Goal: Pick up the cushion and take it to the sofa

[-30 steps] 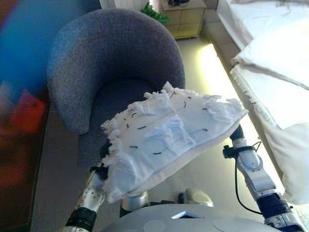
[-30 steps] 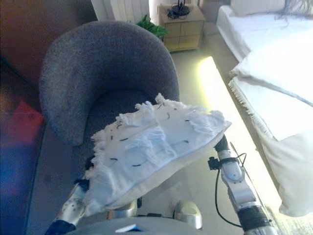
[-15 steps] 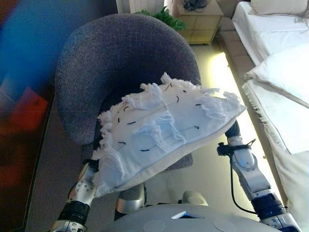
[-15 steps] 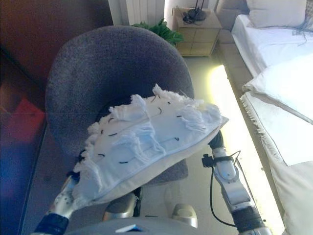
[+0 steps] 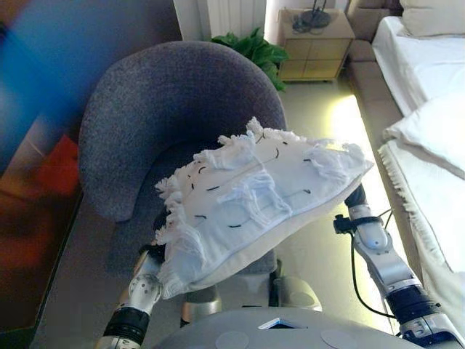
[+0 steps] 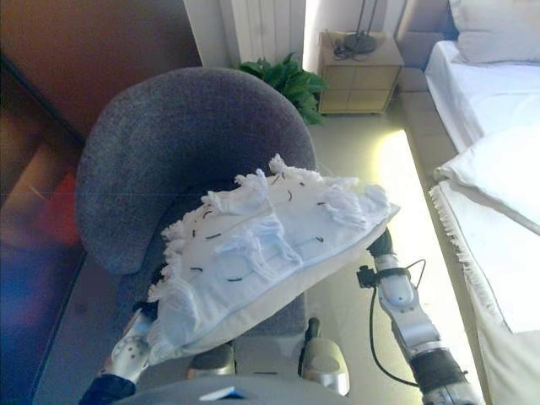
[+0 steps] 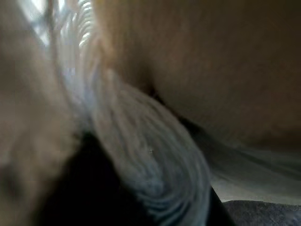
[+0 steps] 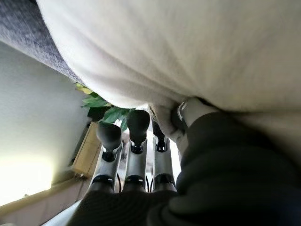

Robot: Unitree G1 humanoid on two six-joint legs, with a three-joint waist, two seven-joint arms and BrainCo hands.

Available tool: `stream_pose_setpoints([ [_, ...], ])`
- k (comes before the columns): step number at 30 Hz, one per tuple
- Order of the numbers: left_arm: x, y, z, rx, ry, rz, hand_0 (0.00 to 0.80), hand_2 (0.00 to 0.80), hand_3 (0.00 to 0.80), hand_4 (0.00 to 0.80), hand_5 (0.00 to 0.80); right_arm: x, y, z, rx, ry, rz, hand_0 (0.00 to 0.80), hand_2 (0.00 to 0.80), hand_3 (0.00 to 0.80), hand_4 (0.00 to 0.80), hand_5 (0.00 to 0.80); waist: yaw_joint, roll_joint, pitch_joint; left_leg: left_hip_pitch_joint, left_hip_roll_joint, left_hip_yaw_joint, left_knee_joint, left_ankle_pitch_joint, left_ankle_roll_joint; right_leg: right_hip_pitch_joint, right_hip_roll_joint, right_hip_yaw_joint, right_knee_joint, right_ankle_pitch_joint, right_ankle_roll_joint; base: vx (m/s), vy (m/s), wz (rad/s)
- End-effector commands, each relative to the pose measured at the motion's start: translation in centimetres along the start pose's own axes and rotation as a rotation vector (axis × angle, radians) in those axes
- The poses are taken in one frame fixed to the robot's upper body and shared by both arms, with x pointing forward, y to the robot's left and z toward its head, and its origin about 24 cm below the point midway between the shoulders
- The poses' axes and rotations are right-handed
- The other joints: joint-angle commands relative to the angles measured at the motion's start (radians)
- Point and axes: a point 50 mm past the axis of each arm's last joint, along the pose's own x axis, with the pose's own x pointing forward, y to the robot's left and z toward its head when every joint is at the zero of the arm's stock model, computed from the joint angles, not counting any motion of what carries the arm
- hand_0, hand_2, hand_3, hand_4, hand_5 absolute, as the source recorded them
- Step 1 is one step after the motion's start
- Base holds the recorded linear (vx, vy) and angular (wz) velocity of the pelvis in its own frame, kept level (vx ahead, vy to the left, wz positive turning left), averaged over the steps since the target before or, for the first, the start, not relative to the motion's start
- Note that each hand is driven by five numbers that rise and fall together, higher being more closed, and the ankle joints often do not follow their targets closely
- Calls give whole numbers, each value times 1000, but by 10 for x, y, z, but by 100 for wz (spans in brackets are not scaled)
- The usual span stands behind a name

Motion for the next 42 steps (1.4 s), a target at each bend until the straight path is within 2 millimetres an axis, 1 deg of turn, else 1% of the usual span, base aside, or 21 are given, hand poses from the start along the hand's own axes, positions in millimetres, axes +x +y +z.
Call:
stream_pose_setpoints([
  [1,22,-46,3,48,-8,-192,800,800,800,800,800,11,10,24,8,-118,56,800,800,800,800,800,16,7,-38,30,18,56,-28,-27,5,86,0,-10,-10,-48,46,243,61,3],
  [2,22,-46,2,50,-4,-182,800,800,800,800,800,11,11,22,3,-100,59,800,800,800,800,800,22,18,-35,40,18,50,-109,-8,-4,98,6,-13,-21,-52,48,196,69,1],
  [3,24,-48,1,43,-1,-178,800,800,800,800,800,12,12,21,-3,-86,61,800,800,800,800,800,28,27,-30,39,13,41,-159,8,-10,112,11,-11,-34,-55,50,183,98,5],
  [4,27,-50,0,43,8,-160,800,800,800,800,800,13,14,19,-7,-65,62,800,800,800,800,800,35,34,-27,26,11,31,-191,34,-21,127,15,-15,-47,-60,48,139,80,10],
  [5,29,-50,-1,46,11,-153,800,800,800,800,800,13,14,18,-6,-55,62,800,800,800,800,800,36,34,-25,17,11,26,-181,44,-26,135,16,-18,-50,-64,46,165,102,10],
  [6,31,-48,-5,45,27,-139,800,800,800,800,800,14,15,14,-6,-23,58,800,800,800,800,800,35,27,-28,21,5,39,-188,7,-18,144,5,-24,-60,-68,47,155,106,7],
  [7,32,-47,-8,44,43,-120,800,800,800,800,800,13,14,10,-2,3,55,800,800,800,800,800,31,26,-33,43,1,52,-221,-16,-13,145,-1,-35,-60,-66,48,185,132,-2],
  [11,29,-41,-14,43,93,-70,800,800,800,800,800,3,12,-1,-10,72,74,800,800,800,800,800,14,26,-55,121,0,78,-322,-55,-2,162,0,-36,-92,-52,55,180,101,4],
  [14,29,-39,-19,41,130,-34,800,800,800,800,800,1,12,-5,-22,104,74,800,800,800,800,800,9,25,-59,141,0,96,-345,-63,2,165,-1,-35,-109,-40,65,121,77,4],
  [19,42,-47,-17,90,151,-13,800,800,800,800,800,17,12,2,-5,93,50,800,800,800,800,800,22,14,-27,116,3,109,-340,-67,8,126,-12,-34,-106,-23,84,-15,45,1],
  [22,47,-47,-15,134,165,47,800,800,800,800,800,24,14,-1,28,131,40,800,800,800,800,800,32,10,-16,122,2,110,-351,-70,13,124,-17,-34,-110,-18,92,32,32,2],
  [25,54,-45,-17,202,209,122,800,800,800,800,800,32,18,-12,77,204,44,800,800,800,800,800,41,11,-19,140,1,109,-369,-72,17,134,-20,-38,-116,-18,96,83,31,2],
  [27,59,-44,-18,228,224,155,800,800,800,800,800,35,22,-15,87,242,53,800,800,800,800,800,42,11,-22,146,1,110,-373,-73,17,138,-23,-39,-119,-18,100,72,26,4],
  [30,71,-49,-19,286,245,183,800,800,800,800,800,46,26,-19,95,303,63,800,800,800,800,800,45,12,-28,156,5,112,-378,-74,15,146,-27,-46,-122,-19,104,74,19,2],
  [32,76,-51,-23,296,268,204,800,800,800,800,800,51,29,-21,97,345,69,800,800,800,800,800,45,15,-32,164,7,114,-381,-76,13,153,-29,-48,-123,-21,107,97,25,0],
  [34,80,-53,-25,315,286,219,800,800,800,800,800,57,32,-20,134,375,79,800,800,800,800,800,45,17,-34,168,9,114,-381,-77,11,156,-31,-48,-123,-22,108,90,23,1],
  [37,89,-58,-27,363,307,236,800,800,800,800,800,71,33,-18,140,416,82,800,800,800,800,800,46,25,-32,168,13,113,-378,-78,5,156,-34,-47,-123,-23,108,63,36,2],
  [38,93,-61,-28,376,316,248,800,800,800,800,800,75,35,-17,169,434,81,800,800,800,800,800,46,27,-29,164,13,111,-378,-78,4,153,-35,-46,-123,-23,109,-4,32,1],
  [40,102,-66,-28,382,337,267,800,800,800,800,800,89,34,-10,224,461,72,800,800,800,800,800,45,31,-15,151,11,107,-372,-79,1,141,-36,-42,-122,-22,110,-59,31,1],
  [41,108,-71,-27,378,352,280,800,800,800,800,800,99,34,-4,257,474,67,800,800,800,800,800,43,34,-3,141,11,105,-369,-79,-1,130,-38,-39,-120,-22,110,-155,48,-1],
  [42,117,-77,-22,380,355,296,800,800,800,800,800,112,34,5,286,491,63,800,800,800,800,800,38,38,14,124,10,102,-365,-77,-4,115,-39,-34,-117,-21,110,-173,55,-2],
])
